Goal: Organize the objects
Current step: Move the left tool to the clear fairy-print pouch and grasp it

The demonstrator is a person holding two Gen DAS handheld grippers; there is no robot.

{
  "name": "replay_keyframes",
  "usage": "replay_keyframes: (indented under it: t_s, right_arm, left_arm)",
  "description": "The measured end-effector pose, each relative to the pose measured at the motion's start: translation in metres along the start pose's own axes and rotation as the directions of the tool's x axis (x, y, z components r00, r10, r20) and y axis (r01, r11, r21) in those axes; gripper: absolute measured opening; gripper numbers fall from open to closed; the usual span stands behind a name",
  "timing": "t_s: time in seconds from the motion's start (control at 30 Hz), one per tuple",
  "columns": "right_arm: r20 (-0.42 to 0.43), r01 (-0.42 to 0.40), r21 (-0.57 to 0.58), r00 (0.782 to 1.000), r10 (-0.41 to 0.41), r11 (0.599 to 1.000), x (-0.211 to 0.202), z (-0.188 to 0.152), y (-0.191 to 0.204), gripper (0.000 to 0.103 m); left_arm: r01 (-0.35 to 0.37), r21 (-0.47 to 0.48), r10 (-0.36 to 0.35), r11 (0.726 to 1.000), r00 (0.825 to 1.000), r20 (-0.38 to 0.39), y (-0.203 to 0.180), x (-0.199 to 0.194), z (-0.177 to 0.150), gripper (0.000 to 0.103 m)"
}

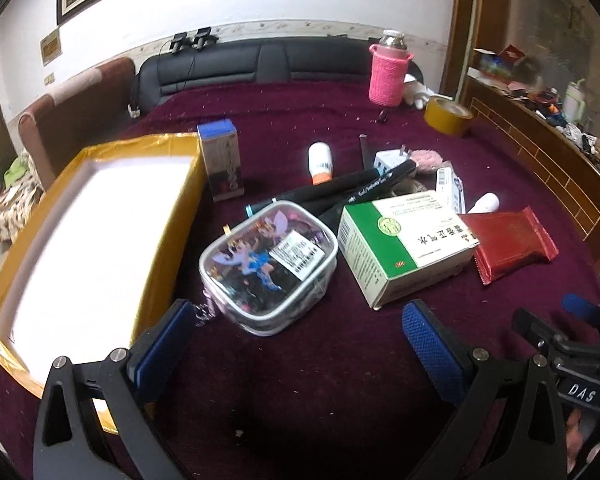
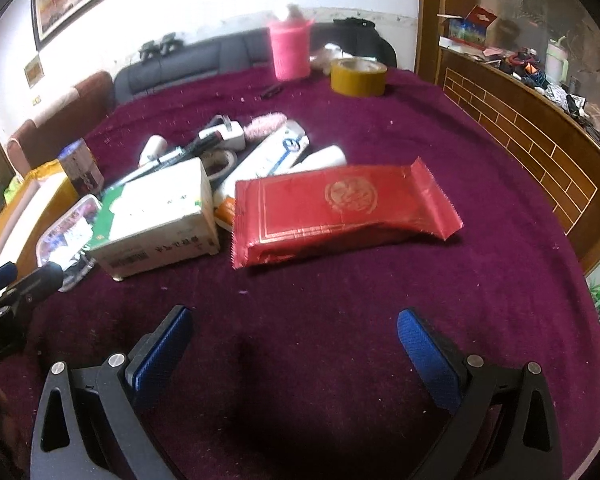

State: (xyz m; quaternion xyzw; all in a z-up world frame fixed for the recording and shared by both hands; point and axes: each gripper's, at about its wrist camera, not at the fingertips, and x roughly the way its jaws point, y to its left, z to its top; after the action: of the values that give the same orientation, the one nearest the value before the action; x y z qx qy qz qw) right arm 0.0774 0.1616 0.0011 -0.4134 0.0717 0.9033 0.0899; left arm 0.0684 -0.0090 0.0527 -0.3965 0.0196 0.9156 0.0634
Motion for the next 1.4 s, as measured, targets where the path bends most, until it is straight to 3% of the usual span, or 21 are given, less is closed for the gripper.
replay_keyframes:
  t_s: [0.17,0.3,0.43,0.6,0.77,0.9,1.23,1.33,1.4]
  right_arm:
    - [0.039,-0.039,-0.030,0.998,0.040,0.999,-0.011,0.010,0.004,0.103]
    - [0.059,-0.058,-0.024,0.996,0.059,0.998,-0.018,0.014,-0.001,0.103]
    - [0.083,-0.075,0.012,0.994,0.074,0.997,-0.024,0.017,-0.021,0.103]
    - [0.105,-0.096,0.087,0.991,0.086,0.992,-0.027,0.022,-0.055,0.103]
    - [0.097,-0.129,0.148,0.989,0.115,0.981,-0.012,0.023,-0.078,0.103]
    - [0.102,-0.177,0.173,0.982,0.161,0.969,0.000,0.019,-0.083,0.103]
    - [0.079,-0.258,0.216,0.966,0.246,0.942,0.022,0.013,-0.088,0.103]
    - [0.082,-0.265,0.242,0.964,0.253,0.933,0.023,0.012,-0.092,0.103]
    - [0.079,-0.270,0.250,0.963,0.258,0.930,0.024,0.011,-0.093,0.103]
  left_arm:
    - [0.011,0.017,-0.011,1.000,1.000,0.018,0.013,-0.010,0.009,0.103]
    - [0.066,0.046,-0.066,0.997,0.998,0.007,0.013,-0.009,0.013,0.103]
    - [0.113,0.170,-0.114,0.979,0.993,-0.002,-0.011,-0.006,0.023,0.103]
    - [0.082,0.282,-0.083,0.956,0.997,-0.008,-0.032,-0.003,0.033,0.103]
    - [-0.020,0.281,0.032,0.960,0.999,-0.038,-0.017,0.014,0.033,0.103]
    - [-0.051,0.282,0.076,0.958,0.994,-0.077,-0.007,0.027,0.033,0.103]
    - [-0.119,0.460,0.203,0.880,0.970,-0.138,-0.022,0.080,0.022,0.103]
    - [-0.105,0.424,0.183,0.900,0.972,-0.148,-0.020,0.081,0.026,0.100]
    - [-0.101,0.408,0.175,0.907,0.973,-0.148,-0.020,0.079,0.026,0.090]
